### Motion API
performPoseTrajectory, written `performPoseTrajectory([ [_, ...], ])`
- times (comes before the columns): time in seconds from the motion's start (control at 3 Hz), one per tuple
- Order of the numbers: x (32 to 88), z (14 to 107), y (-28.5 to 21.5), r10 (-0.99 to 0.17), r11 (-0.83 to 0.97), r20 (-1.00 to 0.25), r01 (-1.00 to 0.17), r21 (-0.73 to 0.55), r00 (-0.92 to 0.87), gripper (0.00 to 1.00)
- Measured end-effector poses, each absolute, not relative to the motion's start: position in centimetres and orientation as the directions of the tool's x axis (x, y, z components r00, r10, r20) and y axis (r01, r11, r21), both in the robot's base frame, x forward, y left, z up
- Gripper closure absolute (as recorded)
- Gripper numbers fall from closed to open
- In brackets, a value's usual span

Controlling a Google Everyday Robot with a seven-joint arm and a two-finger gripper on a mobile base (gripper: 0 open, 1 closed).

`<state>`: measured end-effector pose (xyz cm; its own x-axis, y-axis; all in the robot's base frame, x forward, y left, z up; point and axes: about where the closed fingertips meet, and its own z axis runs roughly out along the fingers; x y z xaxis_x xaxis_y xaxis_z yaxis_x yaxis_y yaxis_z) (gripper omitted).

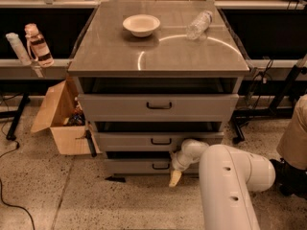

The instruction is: Open bottom drawer

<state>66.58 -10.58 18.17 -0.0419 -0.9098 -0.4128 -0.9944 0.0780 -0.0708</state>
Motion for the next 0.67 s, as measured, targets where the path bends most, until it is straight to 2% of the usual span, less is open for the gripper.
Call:
performPoseTrajectory([
  [0.33, 66.63, 18.20, -10.60, -0.910, 0.078, -0.413, -0.994, -0.071, -0.042, 0.00],
  [0.67, 66.63, 18.19, -10.59, -0.910, 0.078, -0.413, -0.994, -0.071, -0.042, 0.16],
])
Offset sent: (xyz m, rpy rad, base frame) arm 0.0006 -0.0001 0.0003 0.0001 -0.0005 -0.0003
